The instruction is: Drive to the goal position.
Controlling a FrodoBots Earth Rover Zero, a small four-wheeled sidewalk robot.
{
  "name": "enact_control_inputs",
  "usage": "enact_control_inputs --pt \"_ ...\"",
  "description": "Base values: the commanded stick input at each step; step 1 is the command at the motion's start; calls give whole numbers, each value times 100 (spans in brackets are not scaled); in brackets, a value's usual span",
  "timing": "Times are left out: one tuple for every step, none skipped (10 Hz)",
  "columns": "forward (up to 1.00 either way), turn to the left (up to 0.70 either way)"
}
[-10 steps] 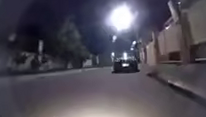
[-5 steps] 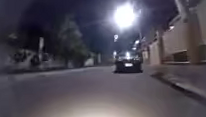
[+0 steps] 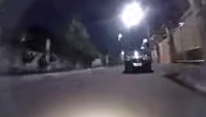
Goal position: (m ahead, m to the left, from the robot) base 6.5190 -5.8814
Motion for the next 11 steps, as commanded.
enact_control_inputs --pt "50 0" --pt "50 0" --pt "50 0" --pt "50 0" --pt "50 0" --pt "50 0" --pt "50 0" --pt "50 0" --pt "50 0" --pt "50 0" --pt "50 0"
